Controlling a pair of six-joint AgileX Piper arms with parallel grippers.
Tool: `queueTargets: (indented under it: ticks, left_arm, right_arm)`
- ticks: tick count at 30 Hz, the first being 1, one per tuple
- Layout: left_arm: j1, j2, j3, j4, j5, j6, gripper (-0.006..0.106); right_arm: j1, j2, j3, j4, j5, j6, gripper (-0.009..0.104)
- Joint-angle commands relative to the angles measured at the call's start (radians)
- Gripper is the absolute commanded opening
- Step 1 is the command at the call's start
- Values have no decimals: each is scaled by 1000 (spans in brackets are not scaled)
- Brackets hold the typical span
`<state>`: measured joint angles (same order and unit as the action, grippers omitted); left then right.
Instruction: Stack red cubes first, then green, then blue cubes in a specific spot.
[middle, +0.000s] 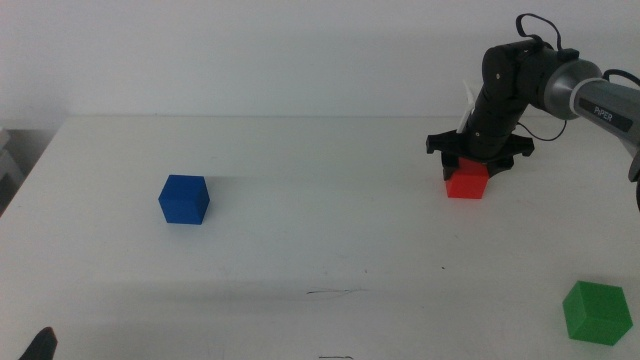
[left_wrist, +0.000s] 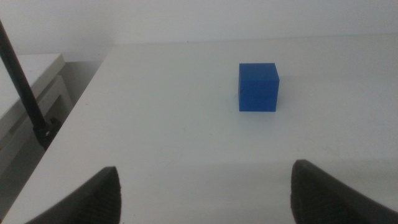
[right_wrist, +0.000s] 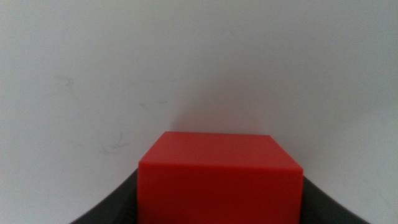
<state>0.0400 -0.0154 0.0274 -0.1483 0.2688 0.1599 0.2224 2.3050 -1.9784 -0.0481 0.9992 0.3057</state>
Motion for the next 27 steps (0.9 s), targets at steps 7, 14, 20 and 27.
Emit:
queueTargets:
  ticks: [7, 14, 20, 27]
  left_arm:
    - [1, -22, 0, -4, -82, -2, 93]
    - [1, -22, 0, -4, -82, -2, 93]
    - [1, -22, 0, -4, -82, -2, 93]
    - [1, -22, 0, -4, -82, -2, 93]
  right_arm:
    - [71, -196, 89, -38, -33, 38, -1]
    - [214, -370, 342, -50, -121, 192, -1]
    - [353, -398, 380, -91, -123, 339, -1]
    - [496, -397, 380, -152, -153, 496, -1]
